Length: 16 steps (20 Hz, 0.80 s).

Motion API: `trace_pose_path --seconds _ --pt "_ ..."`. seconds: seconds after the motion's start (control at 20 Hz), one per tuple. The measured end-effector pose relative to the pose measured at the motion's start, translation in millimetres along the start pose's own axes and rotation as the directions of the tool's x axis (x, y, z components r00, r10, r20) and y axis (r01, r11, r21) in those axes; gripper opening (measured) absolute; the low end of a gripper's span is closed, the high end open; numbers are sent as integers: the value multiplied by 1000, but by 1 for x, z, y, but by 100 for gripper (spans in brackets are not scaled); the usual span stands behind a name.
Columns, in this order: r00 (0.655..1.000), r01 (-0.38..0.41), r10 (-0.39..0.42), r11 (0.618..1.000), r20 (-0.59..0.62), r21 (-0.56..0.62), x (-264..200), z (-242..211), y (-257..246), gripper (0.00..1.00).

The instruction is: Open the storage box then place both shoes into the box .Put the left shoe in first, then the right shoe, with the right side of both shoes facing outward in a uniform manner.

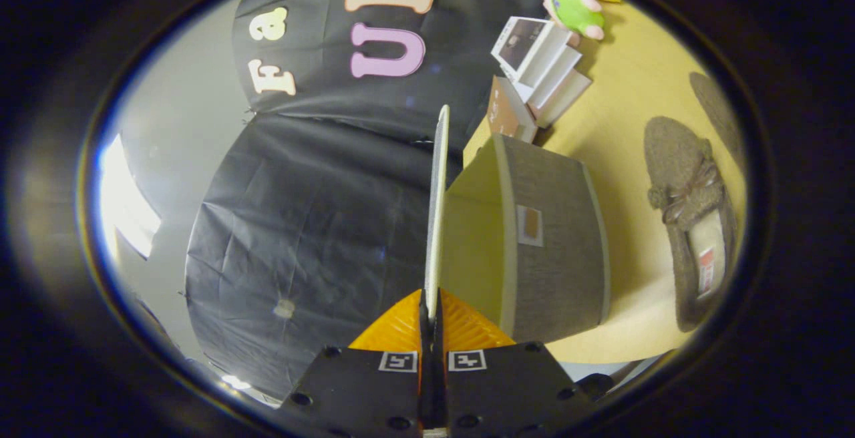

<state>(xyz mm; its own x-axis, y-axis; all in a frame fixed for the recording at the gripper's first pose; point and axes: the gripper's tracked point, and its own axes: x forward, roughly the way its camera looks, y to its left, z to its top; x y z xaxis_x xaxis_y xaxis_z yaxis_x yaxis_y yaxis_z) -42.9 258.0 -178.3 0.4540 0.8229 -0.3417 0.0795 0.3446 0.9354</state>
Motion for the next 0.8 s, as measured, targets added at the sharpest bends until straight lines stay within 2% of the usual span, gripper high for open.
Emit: trace_pose_path --seconds 0.25,0.5,0.8 --pt "1000 -31 31 997 -1 -71 21 -6 58 3" --pt "998 -62 63 985 4 -161 60 -34 118 3" --pt "999 -47 44 961 -19 -274 112 -72 145 3"
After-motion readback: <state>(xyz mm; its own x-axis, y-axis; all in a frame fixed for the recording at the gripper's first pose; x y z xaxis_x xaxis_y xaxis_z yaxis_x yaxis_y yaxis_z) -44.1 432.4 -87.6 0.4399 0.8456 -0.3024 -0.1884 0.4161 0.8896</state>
